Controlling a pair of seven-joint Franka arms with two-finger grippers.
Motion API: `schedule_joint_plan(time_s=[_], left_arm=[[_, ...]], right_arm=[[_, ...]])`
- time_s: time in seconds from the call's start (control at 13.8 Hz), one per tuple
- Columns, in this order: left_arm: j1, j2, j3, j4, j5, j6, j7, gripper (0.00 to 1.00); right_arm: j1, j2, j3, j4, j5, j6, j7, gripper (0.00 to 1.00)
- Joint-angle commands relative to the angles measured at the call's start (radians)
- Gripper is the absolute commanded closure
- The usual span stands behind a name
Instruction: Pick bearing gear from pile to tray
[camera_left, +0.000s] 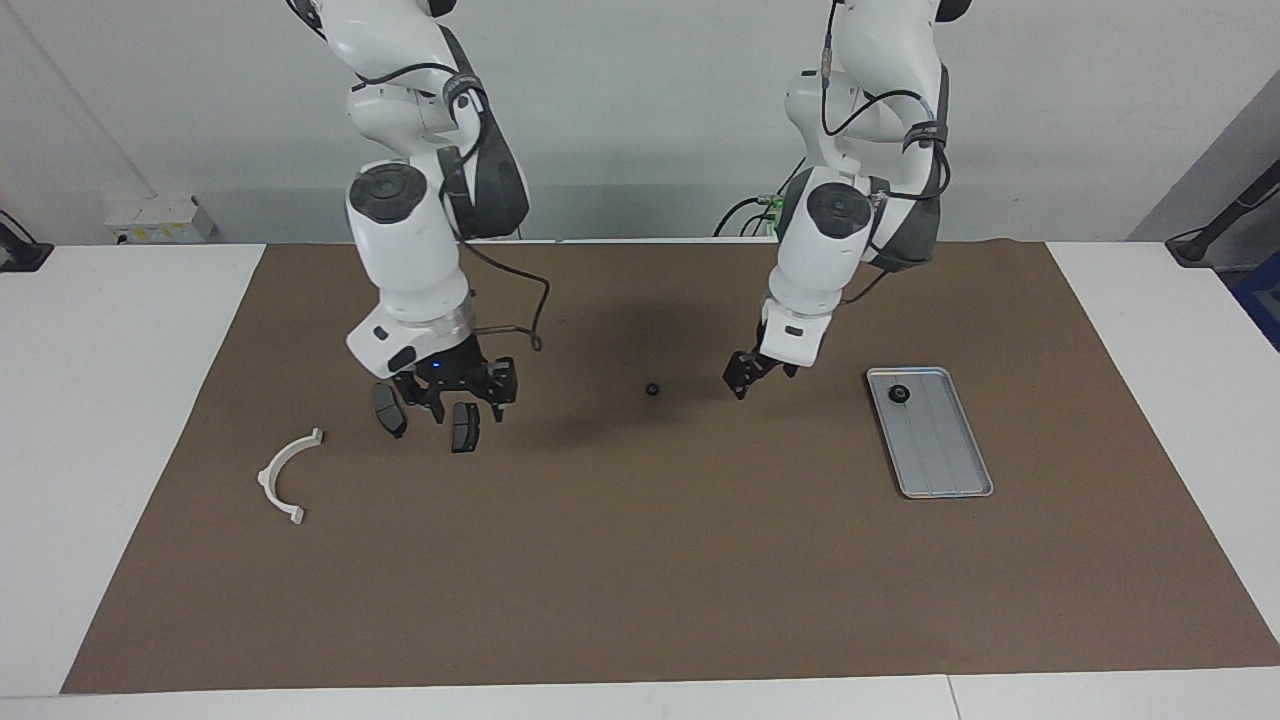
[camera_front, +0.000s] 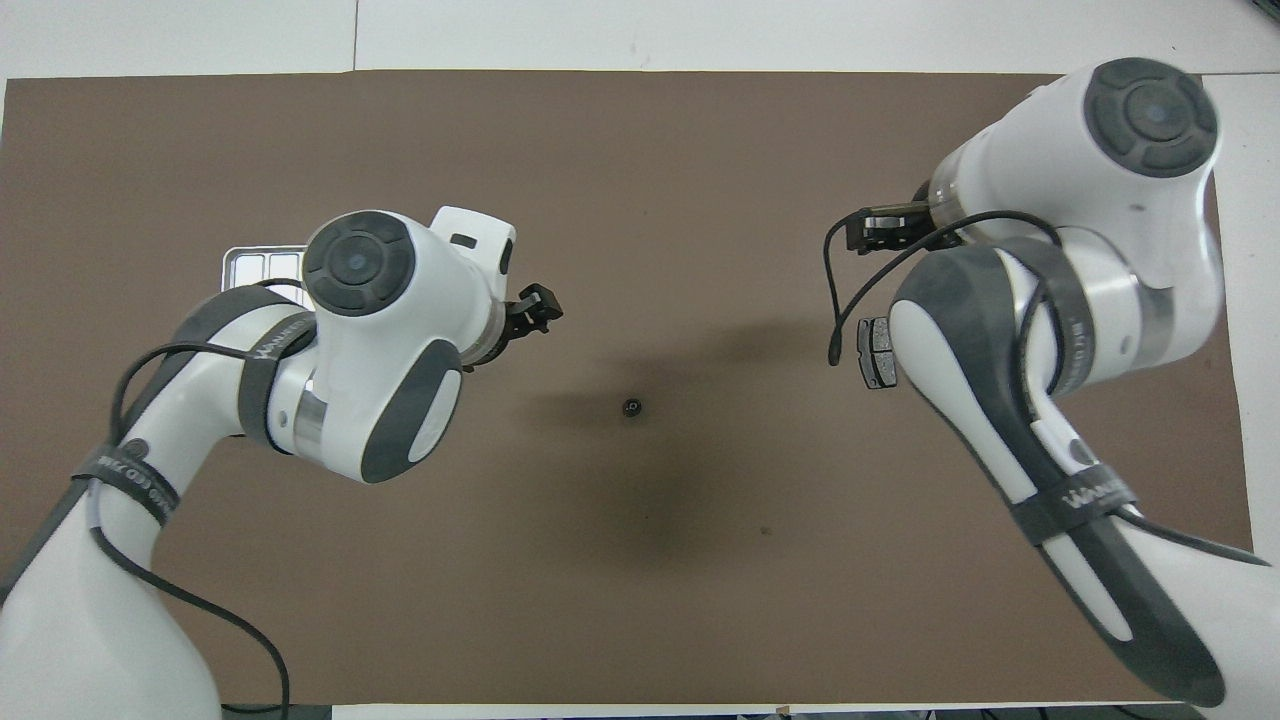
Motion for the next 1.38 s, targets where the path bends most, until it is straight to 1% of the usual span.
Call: schedule_joint_plan(time_s=[0.0, 0.07, 0.14, 0.29, 0.43, 0.51, 0.65, 0.94, 1.01, 1.23, 1.3], left_arm=[[-0.12, 0.208, 0.023, 0.212, 0.05, -0.053, -0.169, 0.0], [-0.135, 0.215, 0.023, 0.212, 0.069, -0.04, -0.187, 0.0], [-0.14, 0.215, 0.022, 0.202, 0.07, -0.037, -0.19, 0.0], [-0.174, 0.212, 0.022, 0.159, 0.07, -0.011, -0.213, 0.0], [-0.189, 0.213, 0.022, 0.119, 0.072, 0.03, -0.228, 0.0], [-0.191, 0.213, 0.022, 0.119, 0.07, 0.029, -0.236, 0.0], [-0.209, 0.213, 0.022, 0.117, 0.072, 0.033, -0.268, 0.0], [-0.226, 0.202, 0.02, 0.045, 0.072, 0.11, -0.276, 0.0], [-0.226, 0.198, 0.02, 0.03, 0.072, 0.119, -0.277, 0.0], [-0.227, 0.196, 0.02, 0.027, 0.072, 0.122, -0.279, 0.0], [-0.227, 0.196, 0.02, 0.027, 0.072, 0.122, -0.285, 0.01]], right_arm=[[-0.089, -0.079, 0.014, 0.022, 0.004, -0.124, -0.122, 0.17], [-0.109, -0.105, 0.011, 0.023, 0.001, -0.166, -0.13, 0.13], [-0.132, -0.132, 0.011, 0.022, -0.007, -0.199, -0.136, 0.0], [-0.167, -0.174, 0.009, 0.017, -0.008, -0.257, -0.185, 0.0], [-0.199, -0.191, 0.008, 0.02, -0.013, -0.27, -0.196, 0.0], [-0.209, -0.203, 0.008, 0.02, -0.014, -0.282, -0.203, 0.0], [-0.213, -0.221, 0.008, 0.02, -0.013, -0.302, -0.236, 0.0], [-0.227, -0.254, 0.008, 0.015, -0.007, -0.311, -0.234, 0.0], [-0.229, -0.28, 0.006, -0.001, -0.005, -0.311, -0.233, 0.0], [-0.223, -0.317, 0.006, -0.038, -0.004, -0.313, -0.282, 0.0], [-0.217, -0.317, -0.007, -0.038, -0.001, -0.326, -0.279, 0.0]])
